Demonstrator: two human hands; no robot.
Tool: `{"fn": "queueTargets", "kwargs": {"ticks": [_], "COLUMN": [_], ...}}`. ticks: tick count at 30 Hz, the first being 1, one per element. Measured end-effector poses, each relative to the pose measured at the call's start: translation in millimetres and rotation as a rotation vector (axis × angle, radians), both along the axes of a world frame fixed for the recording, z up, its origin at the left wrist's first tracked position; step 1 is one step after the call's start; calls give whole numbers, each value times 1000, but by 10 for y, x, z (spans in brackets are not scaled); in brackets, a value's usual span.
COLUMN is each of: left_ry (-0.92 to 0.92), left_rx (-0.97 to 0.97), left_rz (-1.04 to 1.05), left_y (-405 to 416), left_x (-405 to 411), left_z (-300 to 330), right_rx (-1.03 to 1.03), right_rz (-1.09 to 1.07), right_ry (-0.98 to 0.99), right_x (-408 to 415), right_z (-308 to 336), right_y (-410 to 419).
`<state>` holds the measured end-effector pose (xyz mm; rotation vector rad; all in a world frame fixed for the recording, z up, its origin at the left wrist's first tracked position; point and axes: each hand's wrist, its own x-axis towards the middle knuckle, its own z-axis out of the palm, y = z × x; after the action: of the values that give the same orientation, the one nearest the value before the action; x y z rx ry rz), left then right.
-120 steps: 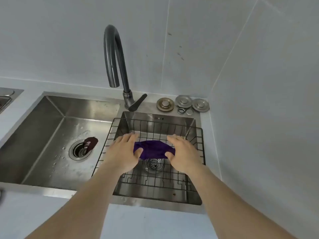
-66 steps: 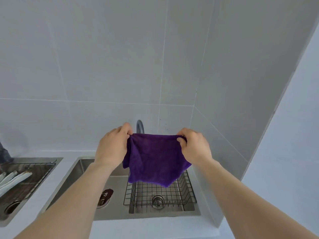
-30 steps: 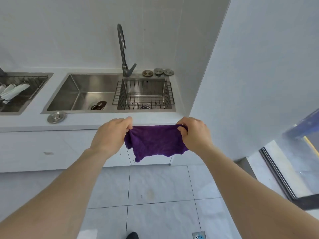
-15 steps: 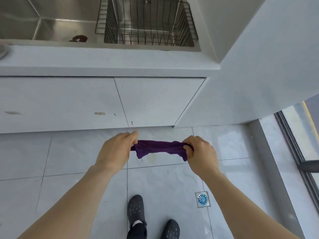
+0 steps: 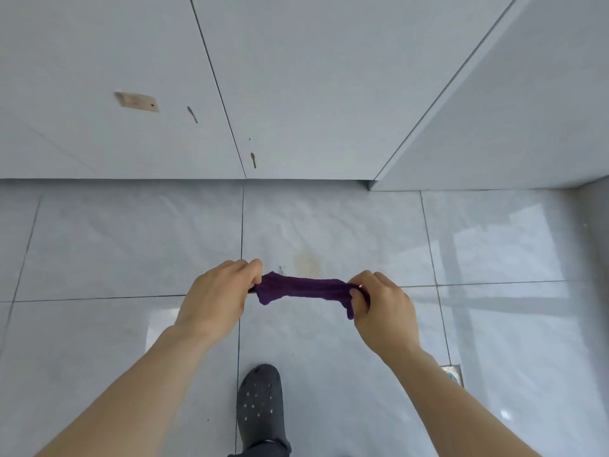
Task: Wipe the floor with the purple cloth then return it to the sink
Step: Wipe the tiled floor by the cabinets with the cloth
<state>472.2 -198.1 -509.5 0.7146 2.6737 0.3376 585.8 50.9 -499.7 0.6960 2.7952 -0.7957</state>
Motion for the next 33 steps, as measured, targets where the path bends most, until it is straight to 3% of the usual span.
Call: {"fn": "queueTargets", "kwargs": {"ticks": [5, 10, 17, 22, 27, 31, 33], "left_ry": [-47, -108, -24, 48, 55, 144, 219], "left_rx": [18, 81, 167, 185, 234, 300, 227], "left_rz": [11, 46, 105, 30, -109, 116, 229], "left_y": [-87, -170, 4, 195, 291, 155, 59], "left_x": [220, 368, 267, 161, 230, 35, -199], "left_z": [-1064, -1735, -2506, -2933, -3116, -3180, -3268], "right_rx": [25, 68, 261, 409, 257, 148, 126], "right_rz": [27, 31, 14, -150, -139, -122, -166], "right_ry": [29, 62, 191, 266, 230, 56, -2], "right_x": [194, 263, 106, -65, -44, 19, -82], "right_z": [-1066, -1804, -2606, -3006, -3240, -3431, -3521], "right_y": [-47, -98, -12, 33, -242, -647, -800]}}
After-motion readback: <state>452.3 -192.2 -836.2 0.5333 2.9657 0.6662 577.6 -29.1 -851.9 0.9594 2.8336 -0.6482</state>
